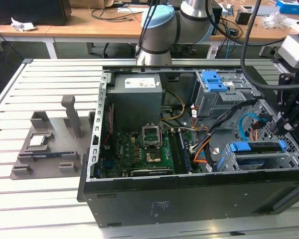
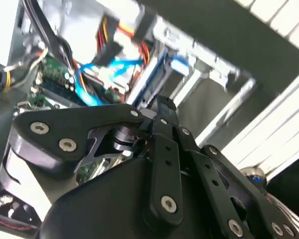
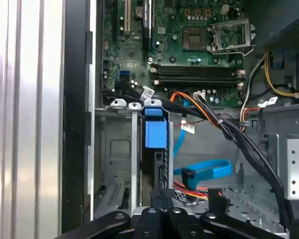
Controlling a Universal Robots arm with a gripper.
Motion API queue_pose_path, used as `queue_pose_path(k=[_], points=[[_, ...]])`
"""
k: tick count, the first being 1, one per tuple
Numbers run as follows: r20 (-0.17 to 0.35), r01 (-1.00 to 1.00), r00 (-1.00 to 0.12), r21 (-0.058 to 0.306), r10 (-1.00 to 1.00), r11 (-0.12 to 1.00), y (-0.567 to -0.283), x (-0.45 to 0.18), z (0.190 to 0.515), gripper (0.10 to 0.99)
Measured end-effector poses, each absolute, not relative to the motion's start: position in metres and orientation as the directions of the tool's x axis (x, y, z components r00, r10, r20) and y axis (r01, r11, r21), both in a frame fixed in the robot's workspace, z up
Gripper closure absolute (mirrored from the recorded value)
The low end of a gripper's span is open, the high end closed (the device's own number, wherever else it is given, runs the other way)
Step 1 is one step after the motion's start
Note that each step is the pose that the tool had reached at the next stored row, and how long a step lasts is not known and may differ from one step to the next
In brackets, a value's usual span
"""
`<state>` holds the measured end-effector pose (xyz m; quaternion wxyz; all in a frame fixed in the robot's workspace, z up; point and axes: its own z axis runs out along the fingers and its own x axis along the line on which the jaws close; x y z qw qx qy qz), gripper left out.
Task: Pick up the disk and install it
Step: 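Insert the first disk wire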
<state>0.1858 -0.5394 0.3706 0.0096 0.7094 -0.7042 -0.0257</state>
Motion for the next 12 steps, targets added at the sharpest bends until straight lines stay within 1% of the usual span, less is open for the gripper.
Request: queue_pose_path(k=[2,3,8,9,10,12], points=[[-0.021,-0.999,0.007,0.050,-1.000,-0.008,-0.527,0.190,0.370,0.980],[-0.020,-0.999,0.007,0.050,-1.000,-0.008,-0.511,0.190,0.369,0.980],[-0.020,-0.999,0.007,0.050,-1.000,-0.008,-0.510,0.190,0.369,0.973],[-0.020,-0.999,0.007,0.050,-1.000,-0.008,-0.510,0.190,0.369,0.918],[-0.020,-0.999,0.007,0.050,-1.000,-0.008,-0.510,0.190,0.369,0.792],[-0.020,-0.999,0.007,0.050,-1.000,-0.008,-0.510,0.190,0.369,0.792]])
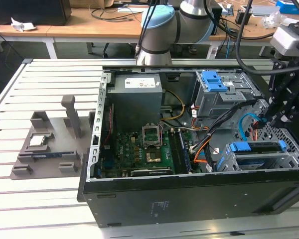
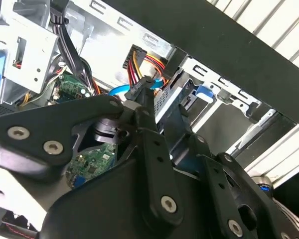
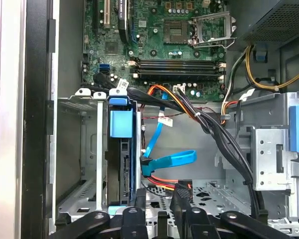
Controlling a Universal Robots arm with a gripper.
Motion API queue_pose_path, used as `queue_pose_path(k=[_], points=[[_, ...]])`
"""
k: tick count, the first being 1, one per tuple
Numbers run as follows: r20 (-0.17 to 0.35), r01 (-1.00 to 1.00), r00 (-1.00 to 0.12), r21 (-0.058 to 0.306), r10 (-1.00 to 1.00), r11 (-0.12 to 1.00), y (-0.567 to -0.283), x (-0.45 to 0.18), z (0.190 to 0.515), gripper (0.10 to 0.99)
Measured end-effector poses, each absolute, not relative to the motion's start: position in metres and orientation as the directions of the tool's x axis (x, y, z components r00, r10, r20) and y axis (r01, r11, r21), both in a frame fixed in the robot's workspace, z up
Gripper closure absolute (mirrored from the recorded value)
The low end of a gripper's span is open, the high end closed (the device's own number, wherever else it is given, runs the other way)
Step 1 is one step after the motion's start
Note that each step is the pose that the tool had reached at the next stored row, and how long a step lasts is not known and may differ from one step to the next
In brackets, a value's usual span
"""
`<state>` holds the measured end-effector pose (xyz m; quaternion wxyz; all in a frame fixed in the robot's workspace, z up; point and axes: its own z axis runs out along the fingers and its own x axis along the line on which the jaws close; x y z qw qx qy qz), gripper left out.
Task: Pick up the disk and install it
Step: 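Insert the first disk wire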
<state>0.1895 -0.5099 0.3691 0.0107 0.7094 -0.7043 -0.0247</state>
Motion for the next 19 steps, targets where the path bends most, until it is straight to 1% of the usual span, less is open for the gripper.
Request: queue_pose_path(k=[1,3,6,8,11,16,17,18,19], points=[[-0.019,-0.999,0.007,0.050,-1.000,-0.008,-0.510,0.190,0.369,0.725],[-0.014,-0.999,0.007,0.050,-1.000,-0.008,-0.507,0.190,0.369,0.725],[-0.014,-0.999,0.007,0.050,-1.000,-0.008,-0.491,0.190,0.367,0.725],[-0.003,-0.999,0.007,0.051,-1.000,-0.007,-0.486,0.190,0.365,0.725],[0.021,-0.999,0.007,0.051,-1.000,-0.006,-0.485,0.190,0.360,0.725],[0.029,-0.999,0.006,0.051,-1.000,-0.005,-0.485,0.190,0.357,0.725],[0.029,-0.999,0.006,0.051,-1.000,-0.005,-0.485,0.190,0.357,0.737],[0.029,-0.999,0.006,0.051,-1.000,-0.005,-0.485,0.190,0.357,0.804],[0.029,-0.999,0.006,0.051,-1.000,-0.005,-0.485,0.190,0.357,0.804]])
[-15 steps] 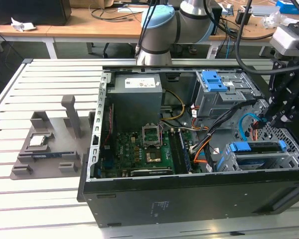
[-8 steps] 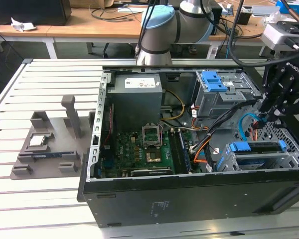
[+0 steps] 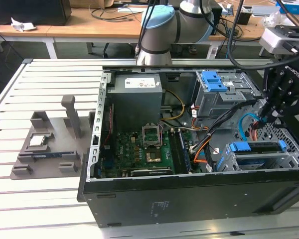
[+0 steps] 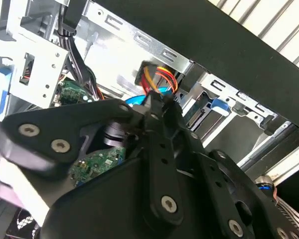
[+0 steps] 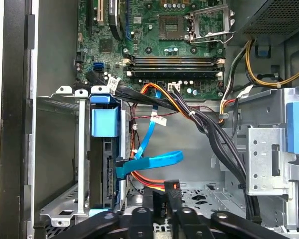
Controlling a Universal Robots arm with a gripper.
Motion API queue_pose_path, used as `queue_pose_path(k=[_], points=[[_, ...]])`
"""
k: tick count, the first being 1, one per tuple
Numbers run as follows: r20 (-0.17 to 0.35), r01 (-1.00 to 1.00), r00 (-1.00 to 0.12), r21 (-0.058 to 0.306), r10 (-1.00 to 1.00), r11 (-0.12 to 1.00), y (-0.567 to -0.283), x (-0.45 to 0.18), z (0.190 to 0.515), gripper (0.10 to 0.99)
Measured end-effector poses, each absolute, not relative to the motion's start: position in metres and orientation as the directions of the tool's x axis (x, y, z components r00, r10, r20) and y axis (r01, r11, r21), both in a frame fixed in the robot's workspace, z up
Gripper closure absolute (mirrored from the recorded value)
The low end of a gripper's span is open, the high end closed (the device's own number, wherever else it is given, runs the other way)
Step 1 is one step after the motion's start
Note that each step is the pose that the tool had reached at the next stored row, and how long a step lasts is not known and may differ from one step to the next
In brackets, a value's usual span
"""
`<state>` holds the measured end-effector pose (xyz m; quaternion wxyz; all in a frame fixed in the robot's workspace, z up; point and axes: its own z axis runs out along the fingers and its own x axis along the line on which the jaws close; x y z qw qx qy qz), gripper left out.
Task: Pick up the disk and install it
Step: 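Insert the first disk wire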
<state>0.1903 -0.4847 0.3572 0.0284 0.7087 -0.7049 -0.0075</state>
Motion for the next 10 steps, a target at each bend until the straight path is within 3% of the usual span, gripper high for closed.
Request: queue_pose_path(k=[2,10], points=[[0.030,-0.999,0.006,0.051,-1.000,-0.005,-0.485,0.190,0.357,0.918],[0.034,-0.999,0.006,0.051,-0.999,-0.004,-0.505,0.190,0.356,0.918]])
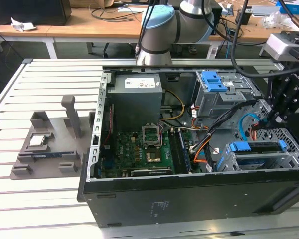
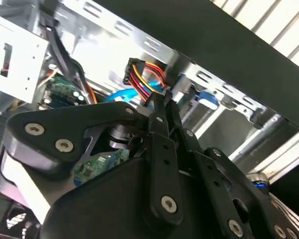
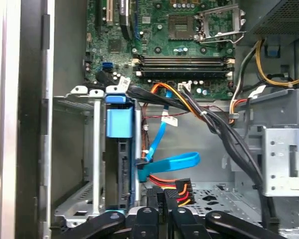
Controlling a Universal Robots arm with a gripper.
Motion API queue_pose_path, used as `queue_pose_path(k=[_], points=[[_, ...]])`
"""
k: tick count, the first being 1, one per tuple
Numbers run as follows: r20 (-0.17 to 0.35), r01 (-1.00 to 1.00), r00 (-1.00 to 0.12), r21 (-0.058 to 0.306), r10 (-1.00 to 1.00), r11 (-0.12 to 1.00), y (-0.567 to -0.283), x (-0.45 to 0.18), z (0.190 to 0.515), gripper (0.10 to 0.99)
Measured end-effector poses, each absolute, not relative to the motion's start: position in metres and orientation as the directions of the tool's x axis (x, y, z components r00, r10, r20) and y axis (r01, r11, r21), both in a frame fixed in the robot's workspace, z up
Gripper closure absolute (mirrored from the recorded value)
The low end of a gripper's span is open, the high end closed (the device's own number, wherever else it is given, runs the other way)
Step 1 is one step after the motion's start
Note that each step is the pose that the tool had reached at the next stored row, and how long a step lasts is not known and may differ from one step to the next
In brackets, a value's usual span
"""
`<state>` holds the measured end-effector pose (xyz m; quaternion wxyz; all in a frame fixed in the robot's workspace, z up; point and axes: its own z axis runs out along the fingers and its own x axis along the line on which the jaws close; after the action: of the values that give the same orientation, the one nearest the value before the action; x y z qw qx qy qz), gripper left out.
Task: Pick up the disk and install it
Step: 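Insert the first disk wire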
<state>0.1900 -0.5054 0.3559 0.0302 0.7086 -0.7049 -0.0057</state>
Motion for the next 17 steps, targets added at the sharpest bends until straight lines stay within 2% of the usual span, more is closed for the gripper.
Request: queue_pose_path(k=[6,17], points=[[0.033,-0.999,0.006,0.051,-0.999,-0.004,-0.533,0.184,0.348,0.918],[0.016,-0.999,0.006,0.051,-1.000,-0.005,-0.533,0.182,0.343,0.918]])
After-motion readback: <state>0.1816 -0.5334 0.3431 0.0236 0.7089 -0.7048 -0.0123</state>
